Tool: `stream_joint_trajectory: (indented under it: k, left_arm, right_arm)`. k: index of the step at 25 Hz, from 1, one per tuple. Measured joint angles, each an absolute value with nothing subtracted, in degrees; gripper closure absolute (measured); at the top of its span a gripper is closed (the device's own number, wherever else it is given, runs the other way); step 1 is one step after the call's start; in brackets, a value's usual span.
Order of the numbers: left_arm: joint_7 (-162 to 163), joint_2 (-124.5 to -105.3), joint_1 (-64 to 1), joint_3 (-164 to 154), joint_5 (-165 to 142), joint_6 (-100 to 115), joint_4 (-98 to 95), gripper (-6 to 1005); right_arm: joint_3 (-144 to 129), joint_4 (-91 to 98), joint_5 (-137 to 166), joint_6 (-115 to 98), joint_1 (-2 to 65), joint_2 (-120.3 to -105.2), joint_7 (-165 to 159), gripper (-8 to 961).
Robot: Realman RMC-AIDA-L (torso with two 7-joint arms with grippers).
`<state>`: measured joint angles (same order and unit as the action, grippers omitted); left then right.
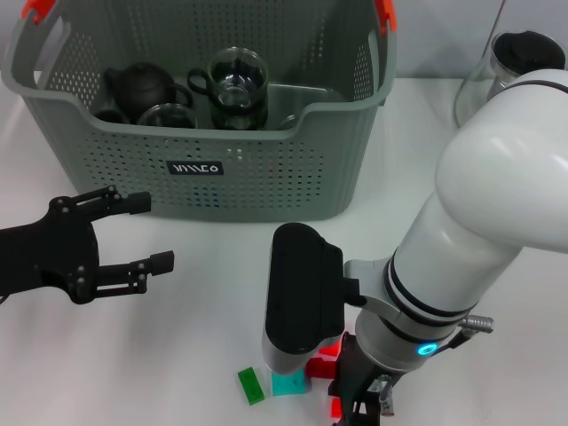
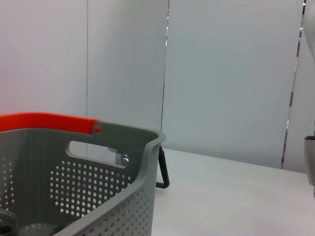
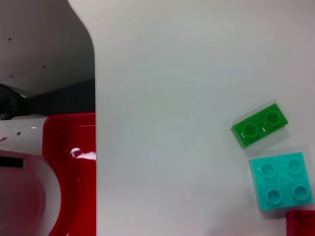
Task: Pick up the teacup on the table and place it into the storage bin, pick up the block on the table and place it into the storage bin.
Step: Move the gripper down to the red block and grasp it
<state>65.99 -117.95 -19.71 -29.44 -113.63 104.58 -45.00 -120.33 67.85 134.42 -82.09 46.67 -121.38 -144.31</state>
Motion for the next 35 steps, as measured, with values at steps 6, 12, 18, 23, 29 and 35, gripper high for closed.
stream_joint_trajectory:
  k: [6,12,18,23,29,35]
  left_arm:
    - [66.0,-117.95,-19.75,-29.44,-113.64,104.59,-45.0,158]
    - [66.01,-117.95,-19.86,-29.44,-113.67,104.47,-44.99,158]
    - [65.95,-117.91,-19.98,-29.44,-113.79,103.97,-44.52,158]
    - [65.93,-117.86,-20.11,-29.44,-113.87,103.89,-44.3,158]
    - [65.91,-117.86,-20.08,-29.44,-113.9,103.88,-44.29,158]
    - [65.85,-117.86,-19.91,-29.45,-113.86,103.88,-44.3,158]
  right_arm:
    - [-120.53,67.61,134.52,-81.42,46.94,-121.38,-144.31,484]
    - [-120.66,67.13,134.56,-81.28,47.25,-121.37,-144.32,501]
    - [-120.76,67.13,134.62,-81.28,47.35,-121.37,-144.32,517]
    - [-120.8,67.05,134.65,-81.29,47.37,-121.37,-144.31,530]
    - [-121.73,66.98,134.65,-81.3,47.37,-121.37,-144.32,546]
    - [-122.07,67.56,134.57,-81.32,47.46,-121.36,-144.54,594]
